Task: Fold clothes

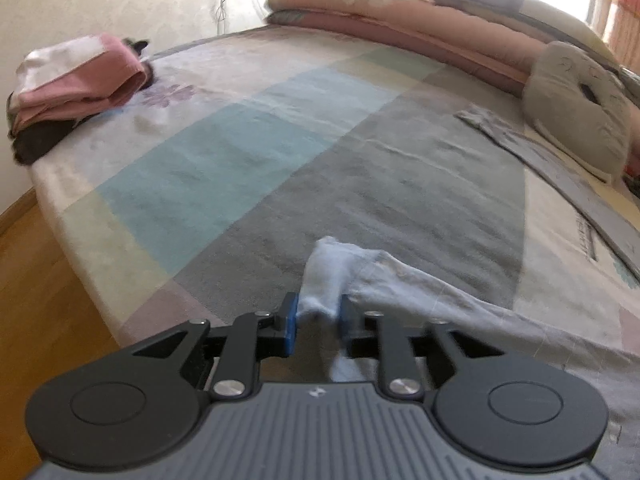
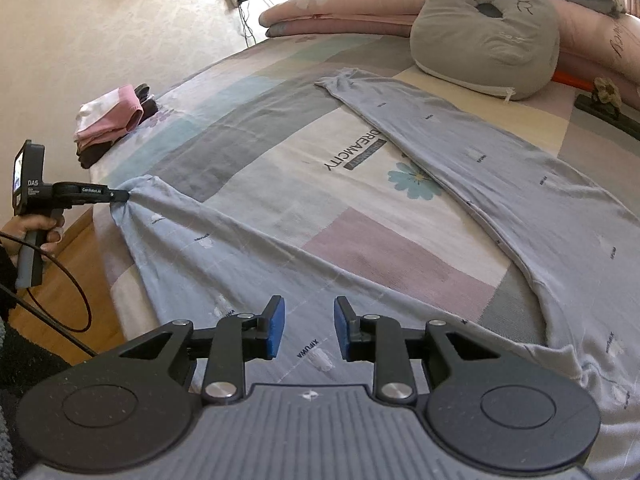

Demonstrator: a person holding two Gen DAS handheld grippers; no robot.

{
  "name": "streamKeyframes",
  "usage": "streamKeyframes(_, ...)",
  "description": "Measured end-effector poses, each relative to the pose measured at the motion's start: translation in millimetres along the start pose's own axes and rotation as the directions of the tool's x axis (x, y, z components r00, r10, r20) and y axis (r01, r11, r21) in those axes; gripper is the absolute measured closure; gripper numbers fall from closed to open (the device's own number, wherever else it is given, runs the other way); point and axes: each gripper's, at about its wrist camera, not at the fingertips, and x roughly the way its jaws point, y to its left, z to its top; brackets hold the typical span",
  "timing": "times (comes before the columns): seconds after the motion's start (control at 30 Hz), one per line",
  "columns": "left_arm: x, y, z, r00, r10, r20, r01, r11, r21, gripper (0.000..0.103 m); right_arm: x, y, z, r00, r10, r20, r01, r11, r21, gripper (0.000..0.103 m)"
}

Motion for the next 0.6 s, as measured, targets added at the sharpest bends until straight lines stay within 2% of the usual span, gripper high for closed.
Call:
streamKeyframes(0.13, 1, 7, 4, 1.000, 0.014, 0.003, -0.013, 1.000, -0.022, 0.081, -1, -2, -3, 1.000, -0.016, 0.000, 0.016, 1.000, 0.021, 0.066)
streamKeyframes(0.23, -3, -4, 5, 0.998, -0.070, 0.010, 0.070, 0.998, 0.011, 0.080, -1, -6, -12, 1.000, -0.028, -0.004, 0.028, 0.998, 0.053, 0.065)
streamKeyframes(0.37, 1, -35, -6, 0.979, -0.200, -0.033, 0.202, 0.976, 0.080, 0.065, -2, -9, -29, 0.998, -0.054, -0.017, 0.055, 0.993, 0.102, 0.063)
streamKeyframes(0.43, 15, -49, -18, 0.973, -0.205, -0.103, 0.216, 0.970, 0.114, 0.064, -6, -10, -41, 0.997, -0.081, -0.018, 0.083, 0.987, 0.139, 0.060)
streamKeyframes(0.5, 20, -60, -25, 0.980, -0.161, -0.119, 0.179, 0.971, 0.160, 0.065, -14, -12, -56, 0.995, -0.102, -0.019, 0.104, 0.977, 0.188, 0.057)
streamKeyframes(0.6, 10, -80, -17, 0.978, -0.162, -0.132, 0.188, 0.956, 0.225, 0.065, -33, -17, -83, 0.990, -0.140, -0.024, 0.141, 0.952, 0.271, 0.057)
